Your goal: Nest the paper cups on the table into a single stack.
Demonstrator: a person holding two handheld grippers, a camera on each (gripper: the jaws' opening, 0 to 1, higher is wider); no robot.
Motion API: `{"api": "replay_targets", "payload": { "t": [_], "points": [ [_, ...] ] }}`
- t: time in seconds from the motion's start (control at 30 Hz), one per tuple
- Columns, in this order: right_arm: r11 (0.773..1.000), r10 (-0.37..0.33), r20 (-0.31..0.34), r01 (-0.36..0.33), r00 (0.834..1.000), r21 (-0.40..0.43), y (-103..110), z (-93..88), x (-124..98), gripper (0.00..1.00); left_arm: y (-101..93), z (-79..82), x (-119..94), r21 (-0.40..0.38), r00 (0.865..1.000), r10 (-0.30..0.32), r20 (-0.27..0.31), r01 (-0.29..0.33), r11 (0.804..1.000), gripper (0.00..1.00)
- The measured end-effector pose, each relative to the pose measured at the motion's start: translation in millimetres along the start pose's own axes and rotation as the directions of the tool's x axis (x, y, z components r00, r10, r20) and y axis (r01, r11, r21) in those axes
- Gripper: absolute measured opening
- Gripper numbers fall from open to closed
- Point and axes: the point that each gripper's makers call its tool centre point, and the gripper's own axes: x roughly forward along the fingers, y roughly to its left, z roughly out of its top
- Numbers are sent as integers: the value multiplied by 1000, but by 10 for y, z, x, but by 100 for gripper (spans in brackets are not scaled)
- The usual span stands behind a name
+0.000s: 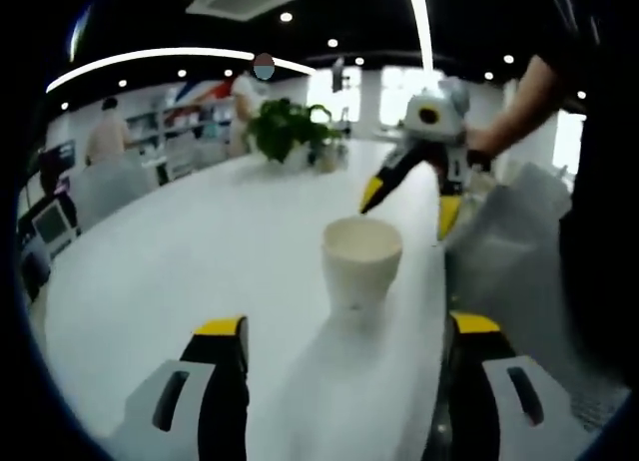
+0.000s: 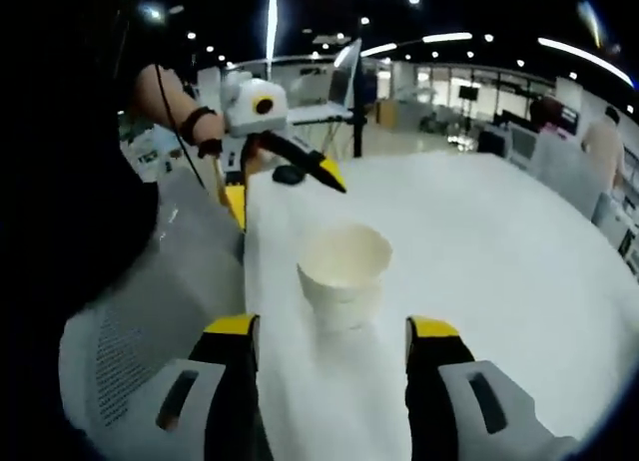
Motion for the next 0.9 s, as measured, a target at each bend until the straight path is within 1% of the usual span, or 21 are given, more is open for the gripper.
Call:
{"api": "replay_targets", "payload": {
  "t": [0.13, 0.2, 0.27, 0.3, 0.33, 0.37, 0.47, 0.53, 0.57, 0.67, 0.73, 0.83, 0.9],
  "points": [
    [999, -19, 21, 18, 1000, 28, -113, -58, 54, 58, 40, -72, 107, 8, 1000, -7, -5, 7, 1000, 77],
    [999, -25, 22, 24, 999, 37, -144, -81, 82, 58, 38, -108, 163, 17, 1000, -17, 1, 17, 1000, 75],
    [999, -31, 17, 31, 999, 29, -165, -134, 137, 59, 28, -112, 218, 14, 999, -24, 25, 24, 1000, 75],
    [999, -31, 9, 30, 999, 34, -169, -175, 170, 59, 28, -122, 236, 9, 999, -25, 31, 25, 1000, 74],
    [999, -23, 7, 22, 1000, 50, -158, -190, 187, 58, 27, -144, 267, -13, 999, -23, 32, 24, 1000, 74],
    [997, -5, 12, 4, 1000, 77, -124, -193, 216, 58, 29, -164, 292, -24, 999, -23, 28, 23, 999, 74],
    [999, 12, 10, -12, 1000, 47, -96, -178, 269, 58, 15, -225, 364, -49, 999, -32, 7, 33, 998, 74],
    [999, 21, 2, -21, 1000, 31, -92, -181, 303, 57, 22, -243, 388, -73, 999, -35, 5, 36, 997, 75],
    [999, 25, 2, -25, 1000, 30, -94, -181, 317, 56, 33, -246, 393, -72, 999, -33, 8, 34, 997, 74],
    [999, 39, -7, -39, 999, 22, -93, -196, 369, 55, 60, -229, 414, -66, 999, -30, 23, 32, 997, 73],
    [999, 49, -13, -49, 999, 10, -84, -204, 416, 54, 73, -223, 443, -68, 999, -33, 23, 34, 997, 71],
    [998, 59, -21, -59, 998, 17, -73, -226, 485, 54, 77, -200, 473, -61, 999, -36, 29, 37, 997, 69],
    [998, 60, -16, -60, 998, 11, -75, -228, 522, 53, 84, -179, 505, -86, 999, -35, 36, 38, 996, 69]
  ]
}}
